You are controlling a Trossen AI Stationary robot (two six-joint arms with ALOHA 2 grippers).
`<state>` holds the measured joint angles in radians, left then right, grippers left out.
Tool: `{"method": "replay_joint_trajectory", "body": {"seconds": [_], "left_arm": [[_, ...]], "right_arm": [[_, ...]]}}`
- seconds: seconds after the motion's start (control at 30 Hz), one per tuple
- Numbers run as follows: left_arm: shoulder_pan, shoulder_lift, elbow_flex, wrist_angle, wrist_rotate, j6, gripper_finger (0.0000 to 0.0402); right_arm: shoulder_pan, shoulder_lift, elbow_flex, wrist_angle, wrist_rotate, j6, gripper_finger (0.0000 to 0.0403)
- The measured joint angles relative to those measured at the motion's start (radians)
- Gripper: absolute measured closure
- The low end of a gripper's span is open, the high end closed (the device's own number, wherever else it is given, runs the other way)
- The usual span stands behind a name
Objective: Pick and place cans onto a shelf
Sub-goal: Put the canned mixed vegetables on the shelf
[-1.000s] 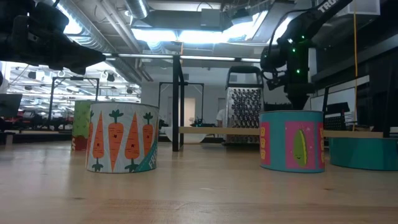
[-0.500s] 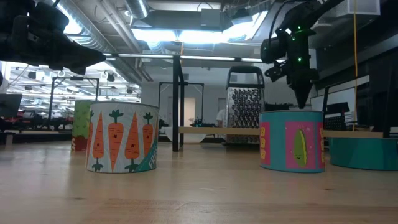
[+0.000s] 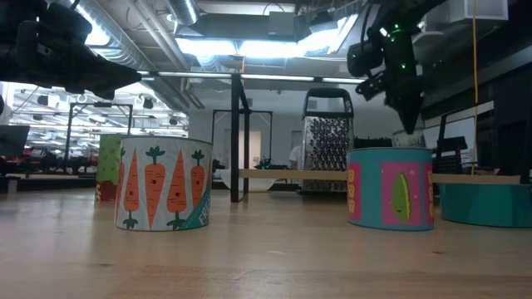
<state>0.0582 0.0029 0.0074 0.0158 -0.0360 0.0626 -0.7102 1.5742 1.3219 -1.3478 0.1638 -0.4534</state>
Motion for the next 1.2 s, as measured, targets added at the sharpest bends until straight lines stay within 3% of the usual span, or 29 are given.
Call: {"method": "replay_joint_trajectory", "body": {"seconds": [0.3,0.5,0.63,1.0,1.2], "left_arm": [[0.000,0.000,0.000,0.000,0.000,0.000,0.0335],[0.000,0.000,0.000,0.000,0.000,0.000,0.0335],[0.000,0.000,0.000,0.000,0.000,0.000,0.0335],[0.000,0.000,0.000,0.000,0.000,0.000,0.0335],[0.000,0.000,0.000,0.000,0.000,0.000,0.0335]], "right_arm": [[0.136,0.000,0.018,-0.078,-0.007,0.003,0.0399],[0.232,0.000,0.018,-0.080,-0.139,0.002,0.0399],[0.273,-0.028,0.009,-0.065,-0.136,-0.002,0.0399],[0.231,-0.310,-0.207,0.143,-0.127,-0.055,0.0400],[0.180,-0.377,-0.297,0.167,-0.128,-0.062,0.0398]]}}
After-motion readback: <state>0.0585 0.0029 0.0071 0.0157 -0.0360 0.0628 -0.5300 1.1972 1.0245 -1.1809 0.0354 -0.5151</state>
